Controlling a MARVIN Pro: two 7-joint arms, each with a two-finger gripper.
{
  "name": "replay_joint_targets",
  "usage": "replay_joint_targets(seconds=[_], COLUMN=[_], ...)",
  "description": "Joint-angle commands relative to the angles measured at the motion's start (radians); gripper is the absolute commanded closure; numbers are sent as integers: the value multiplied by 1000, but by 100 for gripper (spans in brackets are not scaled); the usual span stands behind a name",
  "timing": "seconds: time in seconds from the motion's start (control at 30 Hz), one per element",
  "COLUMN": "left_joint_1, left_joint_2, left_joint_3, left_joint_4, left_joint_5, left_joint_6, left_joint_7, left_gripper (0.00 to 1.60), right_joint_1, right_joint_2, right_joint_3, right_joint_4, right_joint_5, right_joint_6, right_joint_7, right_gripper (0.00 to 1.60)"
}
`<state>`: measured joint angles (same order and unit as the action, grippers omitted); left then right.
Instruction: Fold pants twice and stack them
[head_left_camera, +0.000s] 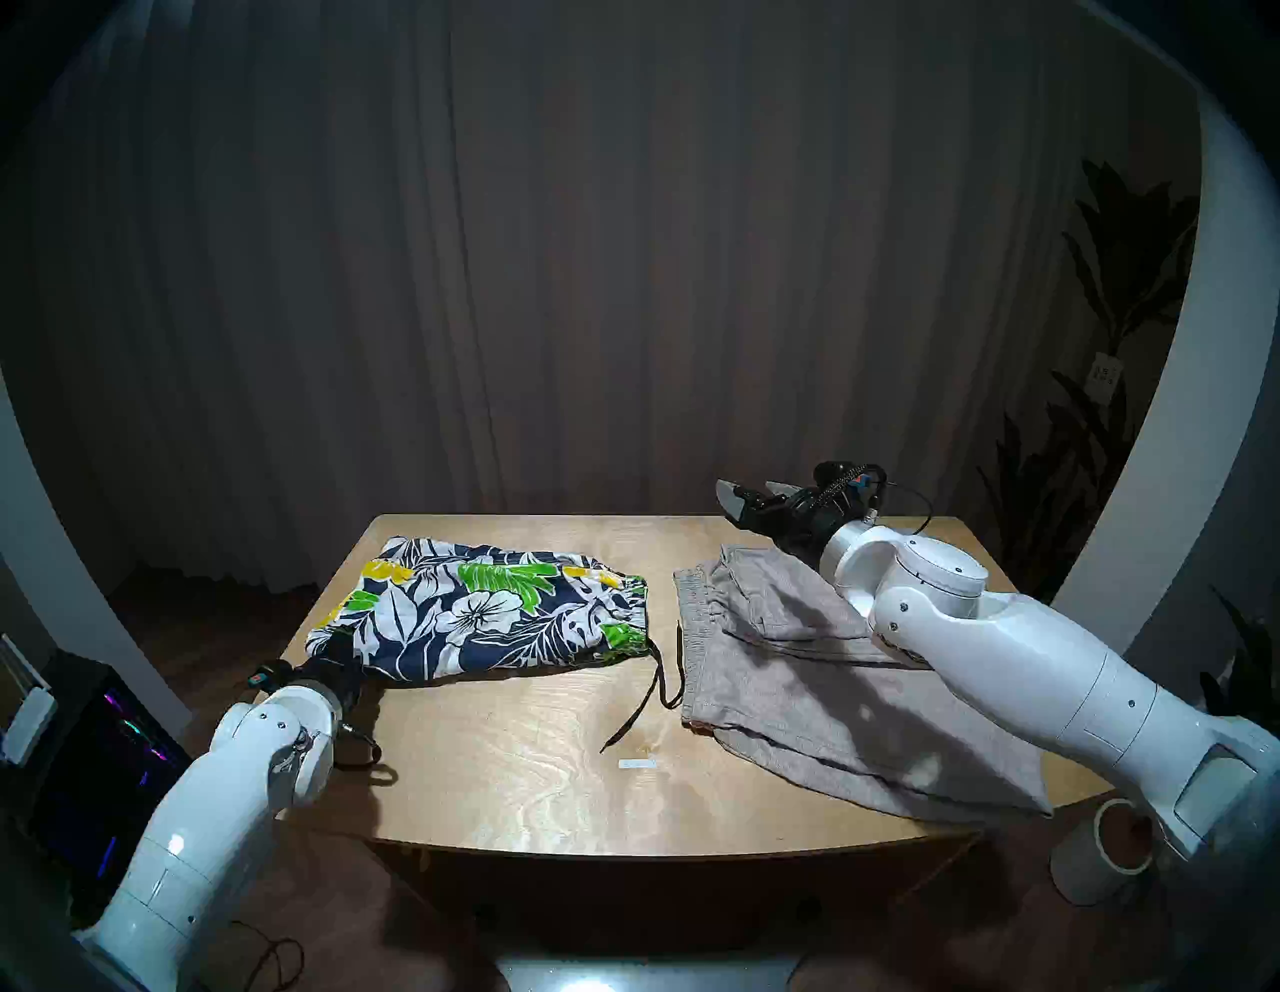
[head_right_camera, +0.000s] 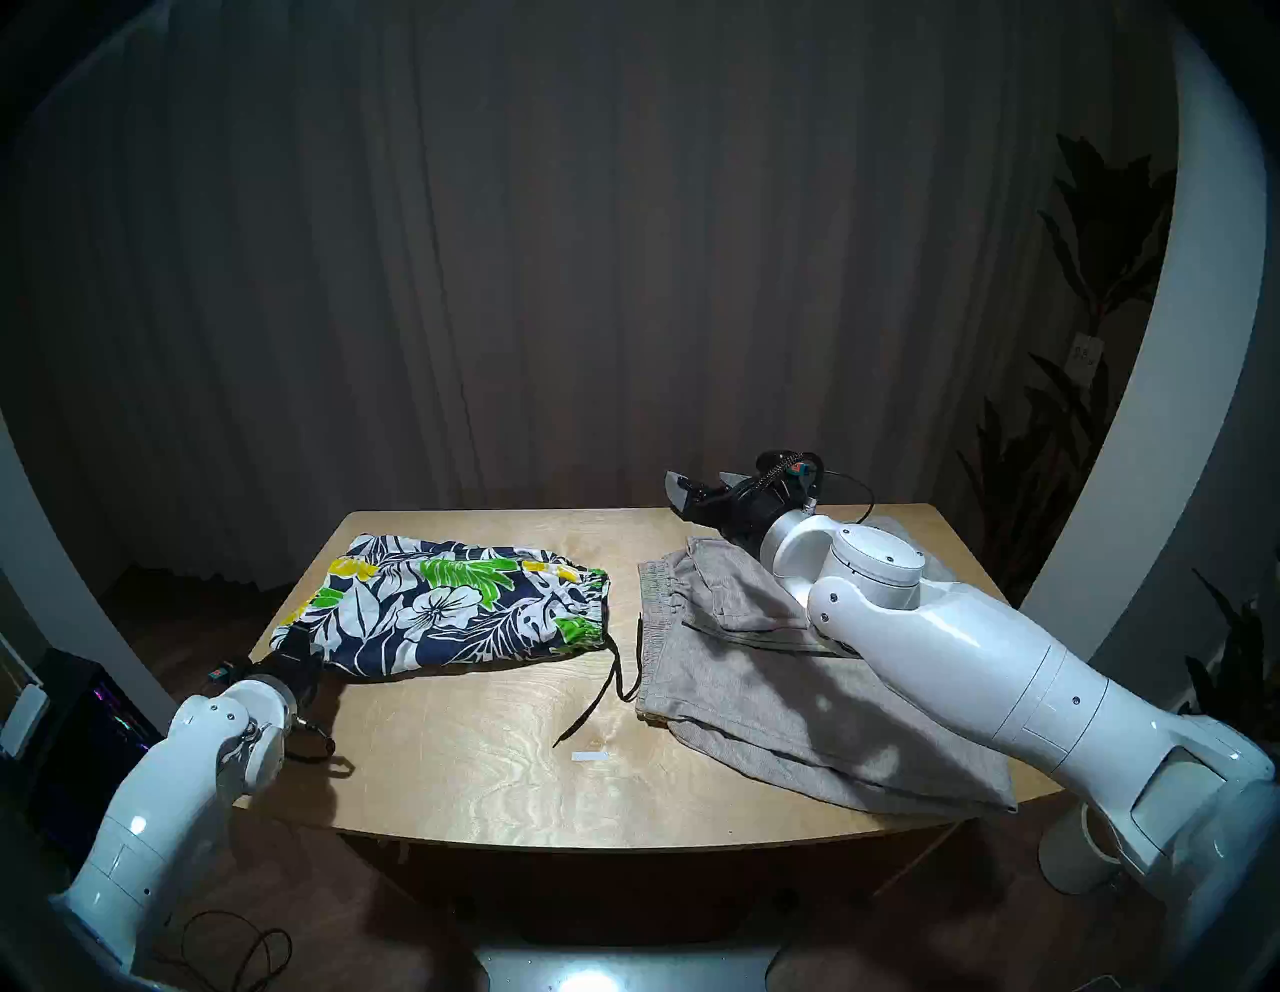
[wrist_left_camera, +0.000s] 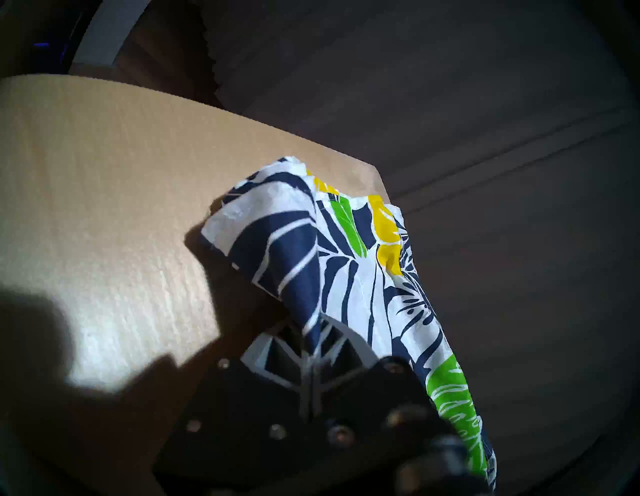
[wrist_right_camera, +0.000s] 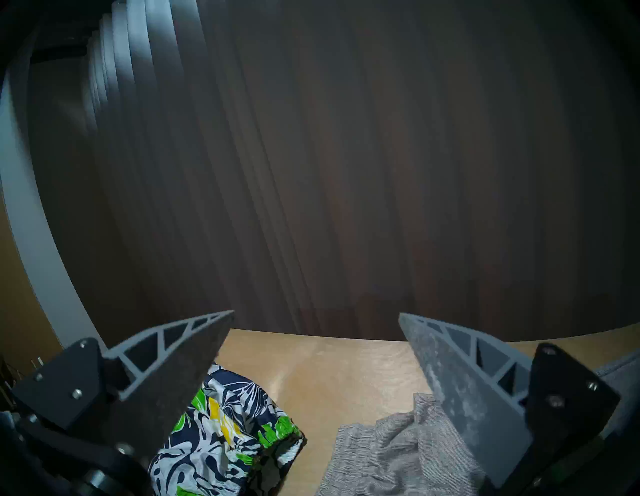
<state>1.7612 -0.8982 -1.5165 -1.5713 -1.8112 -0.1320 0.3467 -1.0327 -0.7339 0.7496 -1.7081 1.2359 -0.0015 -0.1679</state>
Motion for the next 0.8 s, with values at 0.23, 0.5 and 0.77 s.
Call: replay_joint_targets(seconds=[0.23, 0.5, 0.77], left_joint_1=[2, -21, -80], left_joint_2=[49, 45, 48], left_joint_3=[-30, -9, 52], left_joint_4=[-78, -141, -148], left_joint_5=[47, 80, 138], left_joint_6=[-12, -21, -20], left_joint_7=[-39, -44, -35], left_gripper=[160, 160, 160], right_joint_1=[-3, -11, -20], right_joint_2=[16, 35, 46], right_joint_3=[17, 21, 23], right_joint_4=[-25, -33, -34], right_joint_5=[14, 26, 39], right_joint_6=[-13, -24, -42], right_joint_7=[-20, -26, -25], right_gripper=[0, 0, 0])
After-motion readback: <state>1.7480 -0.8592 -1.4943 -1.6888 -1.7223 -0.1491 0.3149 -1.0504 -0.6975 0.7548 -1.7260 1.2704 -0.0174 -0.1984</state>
